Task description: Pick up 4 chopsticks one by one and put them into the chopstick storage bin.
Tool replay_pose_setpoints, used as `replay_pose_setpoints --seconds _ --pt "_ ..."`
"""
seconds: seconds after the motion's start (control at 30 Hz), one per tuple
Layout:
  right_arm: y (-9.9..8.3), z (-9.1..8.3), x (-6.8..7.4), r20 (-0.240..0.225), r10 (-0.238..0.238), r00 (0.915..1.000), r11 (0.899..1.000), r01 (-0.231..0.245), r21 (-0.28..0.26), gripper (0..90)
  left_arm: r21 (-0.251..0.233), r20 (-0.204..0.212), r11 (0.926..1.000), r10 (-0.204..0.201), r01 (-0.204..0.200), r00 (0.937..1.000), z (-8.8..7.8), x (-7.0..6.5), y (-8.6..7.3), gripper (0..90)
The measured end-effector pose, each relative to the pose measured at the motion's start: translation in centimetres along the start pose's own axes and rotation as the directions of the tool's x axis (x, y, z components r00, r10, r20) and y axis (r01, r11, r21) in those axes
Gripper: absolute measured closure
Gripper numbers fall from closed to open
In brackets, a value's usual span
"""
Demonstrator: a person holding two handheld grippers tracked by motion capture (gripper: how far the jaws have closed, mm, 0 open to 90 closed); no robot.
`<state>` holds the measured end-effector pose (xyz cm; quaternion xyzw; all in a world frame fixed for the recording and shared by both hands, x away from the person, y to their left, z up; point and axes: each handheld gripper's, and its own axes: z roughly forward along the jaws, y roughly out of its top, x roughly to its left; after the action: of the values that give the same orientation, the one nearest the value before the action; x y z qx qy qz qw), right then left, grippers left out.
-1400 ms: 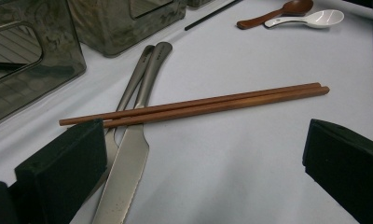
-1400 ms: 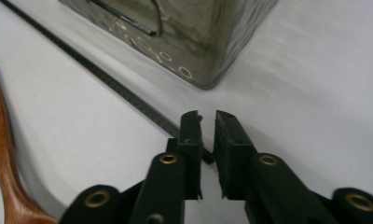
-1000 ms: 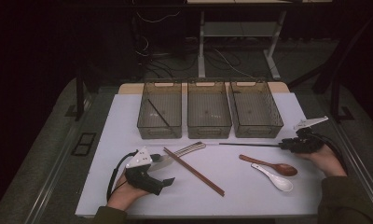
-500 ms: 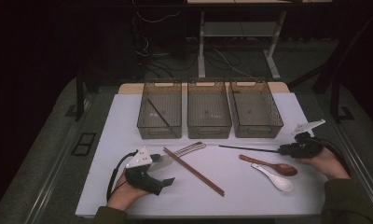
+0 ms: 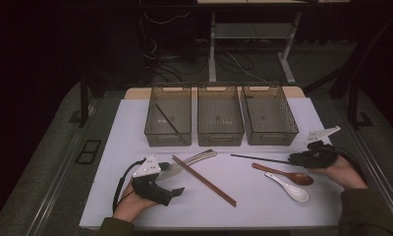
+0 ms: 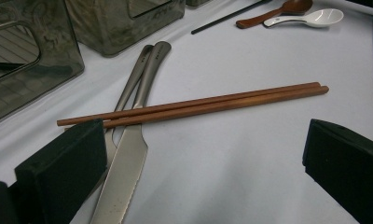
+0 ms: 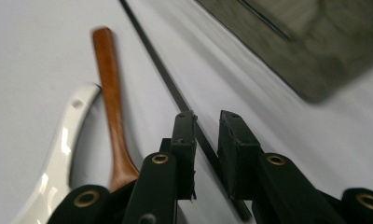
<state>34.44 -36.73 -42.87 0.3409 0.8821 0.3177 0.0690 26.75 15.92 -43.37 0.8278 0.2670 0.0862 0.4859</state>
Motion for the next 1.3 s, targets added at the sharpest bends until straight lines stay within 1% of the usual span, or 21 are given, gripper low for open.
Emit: replay_pose_setpoints --seconds 0.1,0.2,0.23,0.33,0.43,0.53,0.7,0.93,1.03,1.1,1.3 --pt "1.1 0.7 0.5 -0.032 -0.028 0.9991 1.000 0.027 -0.011 75.4 0.001 0.002 1.0000 0.001 -0.001 1.0000 0.0 0.0 0.0 0.0" --pt "2.0 1.7 0.9 -0.041 -0.064 0.9971 0.998 0.064 0.010 75.6 0.002 0.002 1.0000 -0.001 0.001 1.0000 0.0 -0.1 0.0 0.0" --pt "2.3 2.0 0.9 -0.050 -0.067 0.9965 0.998 0.068 0.011 75.7 0.002 0.003 1.0000 -0.001 0.001 1.0000 0.0 -0.1 0.0 0.0" --pt "2.6 2.8 0.9 -0.061 -0.081 0.9948 0.996 0.083 0.025 76.3 0.003 0.005 1.0000 -0.001 0.001 1.0000 0.1 0.0 0.0 0.0" --pt "2.5 3.4 0.9 -0.069 -0.095 0.9931 0.994 0.099 0.053 77.3 0.005 0.006 1.0000 -0.001 0.001 1.0000 0.1 0.0 0.0 0.0" --pt "2.4 3.3 0.9 -0.069 -0.102 0.9924 0.993 0.106 0.053 80.0 0.012 0.007 0.9999 0.001 -0.001 1.0000 0.1 0.0 0.0 0.0" --pt "2.4 3.3 1.1 -0.065 -0.128 0.9897 0.990 0.131 0.049 81.0 0.014 0.008 0.9999 0.003 -0.003 1.0000 0.2 0.0 0.0 0.0" --pt "2.3 3.2 1.4 -0.100 -0.160 0.9820 0.985 0.166 0.052 83.2 0.014 0.008 0.9999 0.002 -0.002 1.0000 0.2 0.0 0.0 0.0" --pt "2.4 3.2 1.5 -0.101 -0.173 0.9797 0.983 0.179 0.050 84.6 0.015 0.008 0.9999 0.003 -0.003 1.0000 0.2 0.0 0.0 0.0" --pt "2.4 3.2 1.6 -0.093 -0.183 0.9788 0.981 0.188 0.050 85.1 0.015 0.008 0.9999 0.003 -0.003 1.0000 0.2 0.0 0.0 0.0" --pt "2.4 3.1 1.7 -0.086 -0.198 0.9764 0.978 0.203 0.053 85.2 0.015 0.008 0.9999 0.003 -0.003 1.0000 0.2 0.0 0.0 0.0"
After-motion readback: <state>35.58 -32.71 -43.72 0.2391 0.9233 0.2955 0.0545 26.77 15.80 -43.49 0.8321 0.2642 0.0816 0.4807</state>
